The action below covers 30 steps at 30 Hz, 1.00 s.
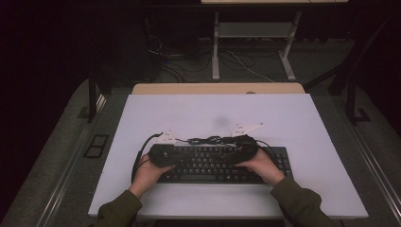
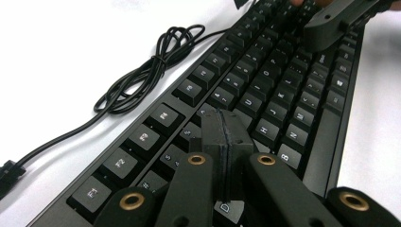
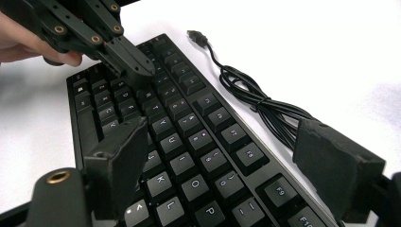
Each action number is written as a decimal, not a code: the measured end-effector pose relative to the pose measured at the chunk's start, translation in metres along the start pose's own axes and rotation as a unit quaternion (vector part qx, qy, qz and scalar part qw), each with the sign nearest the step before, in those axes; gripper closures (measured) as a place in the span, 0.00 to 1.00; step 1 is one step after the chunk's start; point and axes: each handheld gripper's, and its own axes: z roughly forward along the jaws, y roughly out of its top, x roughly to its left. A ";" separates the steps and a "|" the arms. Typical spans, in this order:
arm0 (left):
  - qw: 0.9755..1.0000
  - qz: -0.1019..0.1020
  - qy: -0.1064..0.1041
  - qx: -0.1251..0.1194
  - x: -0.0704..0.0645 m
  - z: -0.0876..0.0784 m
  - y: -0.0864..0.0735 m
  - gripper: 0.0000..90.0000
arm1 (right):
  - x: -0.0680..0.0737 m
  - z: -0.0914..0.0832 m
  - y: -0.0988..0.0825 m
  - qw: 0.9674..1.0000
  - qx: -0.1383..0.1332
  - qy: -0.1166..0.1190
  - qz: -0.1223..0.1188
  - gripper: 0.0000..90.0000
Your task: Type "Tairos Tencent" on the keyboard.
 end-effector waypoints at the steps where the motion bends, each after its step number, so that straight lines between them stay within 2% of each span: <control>1: 1.000 -0.001 0.001 0.001 0.000 0.001 0.000 0.99 | 0.000 0.000 0.000 1.000 0.000 0.000 0.000 0.20; 13: 1.000 -0.002 -0.001 0.017 0.002 0.004 -0.004 0.99 | 0.000 0.000 -0.001 1.000 0.002 0.001 0.000 0.20; 30: 1.000 0.000 0.000 0.025 0.001 0.006 -0.004 0.99 | 0.000 0.000 -0.001 1.000 0.001 0.000 0.001 0.20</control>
